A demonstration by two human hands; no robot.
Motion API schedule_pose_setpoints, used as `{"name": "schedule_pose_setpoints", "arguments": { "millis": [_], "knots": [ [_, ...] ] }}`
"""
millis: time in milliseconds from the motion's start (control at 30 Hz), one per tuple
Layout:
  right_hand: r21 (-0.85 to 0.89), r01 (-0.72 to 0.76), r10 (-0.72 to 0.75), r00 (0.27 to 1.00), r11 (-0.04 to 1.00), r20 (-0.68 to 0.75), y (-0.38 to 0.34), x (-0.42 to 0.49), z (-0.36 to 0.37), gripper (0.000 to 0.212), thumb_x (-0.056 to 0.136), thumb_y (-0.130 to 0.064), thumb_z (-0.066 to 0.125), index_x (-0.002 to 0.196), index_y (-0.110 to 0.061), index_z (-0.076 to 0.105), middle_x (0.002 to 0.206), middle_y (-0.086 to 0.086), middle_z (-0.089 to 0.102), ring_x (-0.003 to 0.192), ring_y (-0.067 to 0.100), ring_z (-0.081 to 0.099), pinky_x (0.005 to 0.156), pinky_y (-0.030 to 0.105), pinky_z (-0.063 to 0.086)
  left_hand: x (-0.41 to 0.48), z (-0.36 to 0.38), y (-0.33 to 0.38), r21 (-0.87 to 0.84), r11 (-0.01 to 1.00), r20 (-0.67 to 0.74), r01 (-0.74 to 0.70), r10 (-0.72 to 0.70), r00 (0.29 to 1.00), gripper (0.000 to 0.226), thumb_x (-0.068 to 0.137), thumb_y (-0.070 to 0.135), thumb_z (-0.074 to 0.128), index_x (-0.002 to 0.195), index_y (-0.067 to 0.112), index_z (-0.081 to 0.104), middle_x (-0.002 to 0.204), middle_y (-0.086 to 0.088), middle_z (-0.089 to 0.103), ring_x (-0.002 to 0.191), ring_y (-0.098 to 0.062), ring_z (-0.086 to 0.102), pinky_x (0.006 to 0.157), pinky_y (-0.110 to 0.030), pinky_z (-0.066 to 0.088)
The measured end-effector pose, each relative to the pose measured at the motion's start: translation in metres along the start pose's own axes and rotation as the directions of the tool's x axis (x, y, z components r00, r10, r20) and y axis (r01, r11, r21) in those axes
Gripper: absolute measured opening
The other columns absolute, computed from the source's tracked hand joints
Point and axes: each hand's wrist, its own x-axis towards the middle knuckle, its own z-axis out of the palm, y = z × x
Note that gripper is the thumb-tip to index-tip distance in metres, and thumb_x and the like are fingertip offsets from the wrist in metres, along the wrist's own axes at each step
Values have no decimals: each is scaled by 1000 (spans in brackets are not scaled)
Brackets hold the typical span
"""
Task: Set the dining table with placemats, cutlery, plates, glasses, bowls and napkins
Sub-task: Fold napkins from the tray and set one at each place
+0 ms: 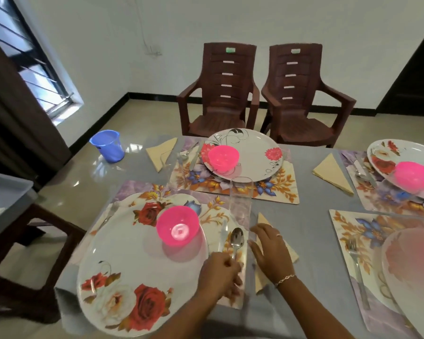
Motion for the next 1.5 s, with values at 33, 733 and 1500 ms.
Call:
{"name": "schedule_pose_setpoints", "arguments": {
  "millis": [33, 733, 1500],
  "knots": [
    [20, 37, -36, 999, 999, -20, -14, 0, 3, 29, 79, -29, 47, 94, -13, 66, 93, 5, 66, 81, 25, 64, 71, 31, 52, -3, -13, -2, 31, 996, -117, -79, 82, 990, 20, 93, 18, 55, 74, 15, 58, 71, -6, 68, 54, -12, 61, 53, -20, 50],
    [222, 550, -584, 801, 805, 135, -449, 61, 234, 47, 59, -1, 79, 101, -16, 62, 95, 5, 63, 82, 22, 64, 69, 25, 51, -90, -417, -231, -233, 967, -724, -105, -100, 682, 21, 88, 18, 58, 69, 26, 52, 66, 3, 62, 56, -13, 56, 57, -27, 44],
    [395, 136, -350, 765, 909, 542, -676, 229, 465, 23, 85, -7, 56, 107, -12, 61, 94, -3, 53, 86, 17, 55, 79, 26, 45, -4, -732, -364, -477, 873, -628, 101, -419, 655, 19, 94, 18, 55, 76, 11, 51, 70, -3, 59, 56, -13, 52, 47, -22, 42]
  ]
}}
